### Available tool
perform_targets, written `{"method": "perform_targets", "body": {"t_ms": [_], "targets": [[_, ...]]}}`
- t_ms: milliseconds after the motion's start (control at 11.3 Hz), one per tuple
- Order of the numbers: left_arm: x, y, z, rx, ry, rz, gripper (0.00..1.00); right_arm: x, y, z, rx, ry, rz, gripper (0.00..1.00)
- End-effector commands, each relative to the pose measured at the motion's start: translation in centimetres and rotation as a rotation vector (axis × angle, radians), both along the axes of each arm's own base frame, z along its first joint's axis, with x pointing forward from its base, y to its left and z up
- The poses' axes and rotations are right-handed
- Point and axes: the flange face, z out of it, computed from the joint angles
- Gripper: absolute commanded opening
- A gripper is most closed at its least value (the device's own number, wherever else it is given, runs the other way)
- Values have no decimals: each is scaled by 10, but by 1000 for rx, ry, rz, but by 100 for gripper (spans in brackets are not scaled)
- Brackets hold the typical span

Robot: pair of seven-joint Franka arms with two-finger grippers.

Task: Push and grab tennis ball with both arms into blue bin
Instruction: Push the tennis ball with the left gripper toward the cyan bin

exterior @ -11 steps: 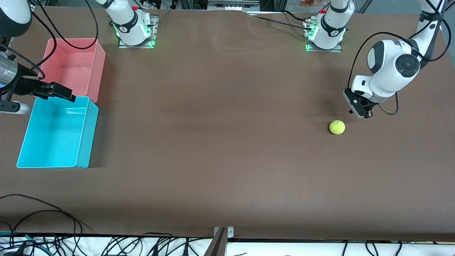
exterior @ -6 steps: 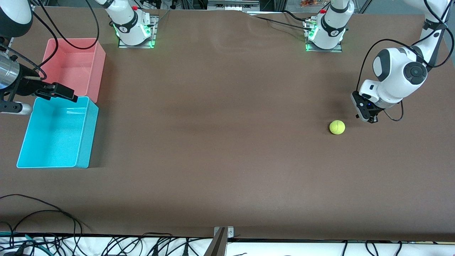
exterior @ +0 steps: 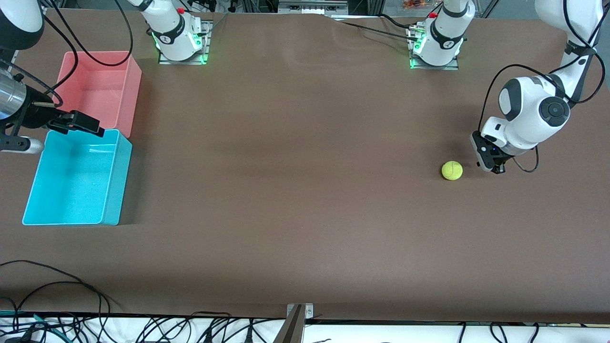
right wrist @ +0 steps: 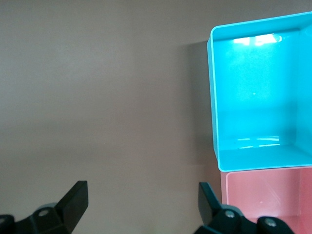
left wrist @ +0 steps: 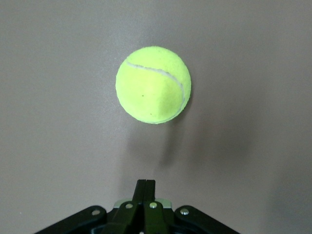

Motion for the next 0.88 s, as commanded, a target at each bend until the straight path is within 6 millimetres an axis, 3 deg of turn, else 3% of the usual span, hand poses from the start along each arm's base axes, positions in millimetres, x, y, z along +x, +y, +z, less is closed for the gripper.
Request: {"method": "perform_targets", "body": {"t_ms": [0, 441, 793], "targets": [[9, -3, -8, -7, -12, -85, 0, 2, 1, 6, 9, -4, 2, 100], [8, -4, -19, -7, 0, -126, 0, 1, 4, 7, -16, -2, 8, 100], [2, -1, -44, -17, 39, -110, 0, 1, 4, 7, -16, -3, 8, 100]]}}
